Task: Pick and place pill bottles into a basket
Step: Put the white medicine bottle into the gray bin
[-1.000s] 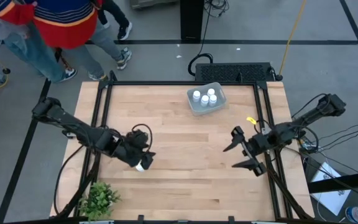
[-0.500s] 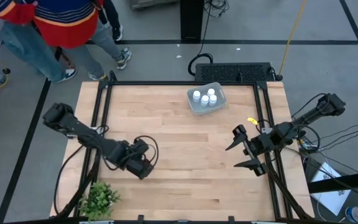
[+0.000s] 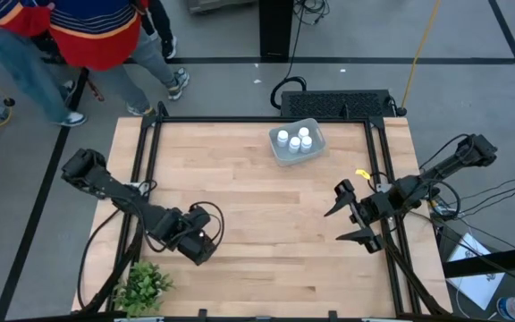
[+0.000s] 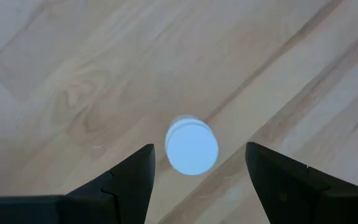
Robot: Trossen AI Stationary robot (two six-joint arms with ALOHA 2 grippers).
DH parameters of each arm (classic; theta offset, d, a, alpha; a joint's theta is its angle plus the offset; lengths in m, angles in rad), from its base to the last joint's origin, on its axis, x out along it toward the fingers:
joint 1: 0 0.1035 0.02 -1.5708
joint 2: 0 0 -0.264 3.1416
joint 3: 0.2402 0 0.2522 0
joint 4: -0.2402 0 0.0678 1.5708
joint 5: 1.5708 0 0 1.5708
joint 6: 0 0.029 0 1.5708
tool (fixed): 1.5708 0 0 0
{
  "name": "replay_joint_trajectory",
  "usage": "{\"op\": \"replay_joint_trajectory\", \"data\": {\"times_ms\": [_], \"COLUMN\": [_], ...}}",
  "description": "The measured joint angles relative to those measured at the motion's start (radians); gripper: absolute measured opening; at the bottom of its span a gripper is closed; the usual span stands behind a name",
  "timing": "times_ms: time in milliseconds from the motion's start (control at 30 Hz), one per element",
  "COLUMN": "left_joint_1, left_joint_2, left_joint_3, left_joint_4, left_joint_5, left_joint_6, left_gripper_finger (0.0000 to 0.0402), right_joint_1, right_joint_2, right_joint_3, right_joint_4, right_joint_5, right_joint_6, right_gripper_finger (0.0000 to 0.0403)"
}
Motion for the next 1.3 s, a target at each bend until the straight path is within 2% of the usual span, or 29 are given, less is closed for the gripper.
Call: {"op": "replay_joint_trajectory", "data": {"times_ms": [133, 533, 1033, 1300], "left_joint_1": [-0.003, -0.012, -0.012, -0.012], "left_joint_2": [0.0, 0.013, 0.012, 0.012], "left_joint_3": [0.0, -0.033, -0.14, -0.143], "left_joint_4": [-0.002, 0.003, 0.166, 0.165], "left_joint_5": [-0.029, -0.022, 0.016, 0.027], "left_joint_6": [-0.001, -0.019, -0.039, -0.036], "left_gripper_finger": [0.0257, 0.0257, 0.0257, 0.0257], "right_joint_1": [0.0, 0.0, 0.0, 0.0], "right_joint_2": [0.0, 0.0, 0.0, 0.0], "right_joint_3": [0.0, 0.0, 0.0, 0.0], "right_joint_4": [0.0, -0.011, -0.011, -0.011], "right_joint_5": [0.0, 0.0, 0.004, 0.004], "right_joint_6": [0.003, 0.01, 0.007, 0.006], "right_gripper_finger": [0.0268, 0.0269, 0.0267, 0.0264]}}
